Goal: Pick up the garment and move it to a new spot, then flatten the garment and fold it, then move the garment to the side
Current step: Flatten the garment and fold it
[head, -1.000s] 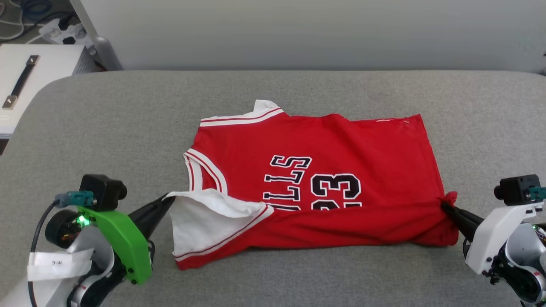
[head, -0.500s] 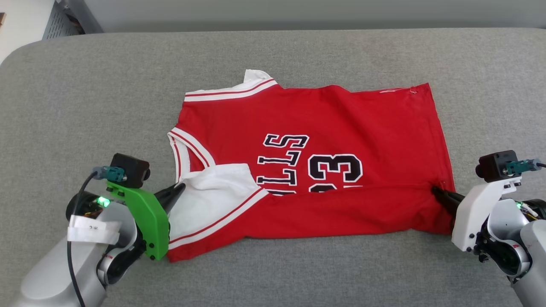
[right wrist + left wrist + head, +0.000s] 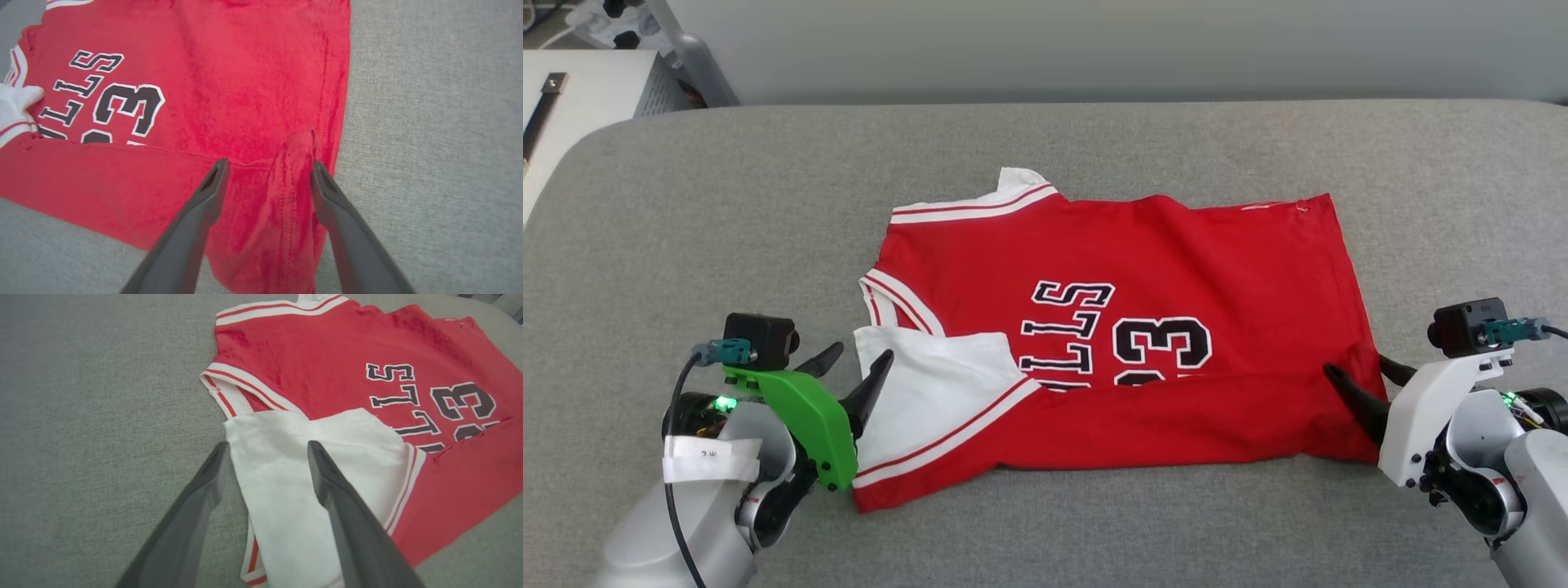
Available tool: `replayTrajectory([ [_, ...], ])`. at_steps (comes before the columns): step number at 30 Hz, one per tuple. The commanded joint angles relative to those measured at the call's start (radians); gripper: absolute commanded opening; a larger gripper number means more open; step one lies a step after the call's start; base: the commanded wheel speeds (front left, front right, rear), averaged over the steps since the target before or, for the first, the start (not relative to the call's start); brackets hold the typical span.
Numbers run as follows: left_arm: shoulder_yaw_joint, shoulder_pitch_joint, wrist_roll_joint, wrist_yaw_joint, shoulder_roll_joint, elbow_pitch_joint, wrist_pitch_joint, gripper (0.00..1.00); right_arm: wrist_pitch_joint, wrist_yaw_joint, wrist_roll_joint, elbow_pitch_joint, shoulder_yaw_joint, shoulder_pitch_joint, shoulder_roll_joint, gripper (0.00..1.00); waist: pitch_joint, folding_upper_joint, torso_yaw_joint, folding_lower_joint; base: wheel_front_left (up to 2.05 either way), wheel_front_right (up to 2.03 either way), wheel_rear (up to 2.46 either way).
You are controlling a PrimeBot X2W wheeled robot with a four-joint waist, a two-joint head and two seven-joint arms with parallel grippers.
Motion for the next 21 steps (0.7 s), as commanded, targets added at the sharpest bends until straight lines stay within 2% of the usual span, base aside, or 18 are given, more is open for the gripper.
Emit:
replayTrajectory([
  [1,0.008,0.011,-0.011,0.009,-0.007,0.002,-0.014,1.0,-0.007,-0.001,-0.011,-0.009,-0.004,0.012,-0.004,1.0,-0.04,0.0,0.001,0.0,0.0,0.0,0.0],
  [9,0.045,0.109,-0.055,0.094,-0.023,-0.094,-0.054,1.0,0.028,-0.001,-0.045,-0.082,-0.055,0.099,-0.011,1.0,-0.107,0.0,0.004,0.0,0.0,0.0,0.0],
  [13,0.052,0.174,-0.063,0.165,-0.007,-0.18,-0.042,1.0,0.083,-0.001,-0.081,-0.125,-0.089,0.142,-0.004,1.0,-0.116,0.0,0.003,0.0,0.0,0.0,0.0],
  [14,0.052,0.224,-0.078,0.224,0.002,-0.234,-0.006,1.0,0.135,-0.001,-0.104,-0.145,-0.133,0.17,0.015,1.0,-0.116,0.0,-0.001,0.0,0.0,0.0,0.0],
  [21,0.026,0.299,-0.095,0.329,0.04,-0.346,0.112,1.0,0.275,-0.001,-0.196,-0.207,-0.251,0.228,0.08,1.0,-0.083,0.0,-0.007,0.0,0.0,0.0,0.0],
])
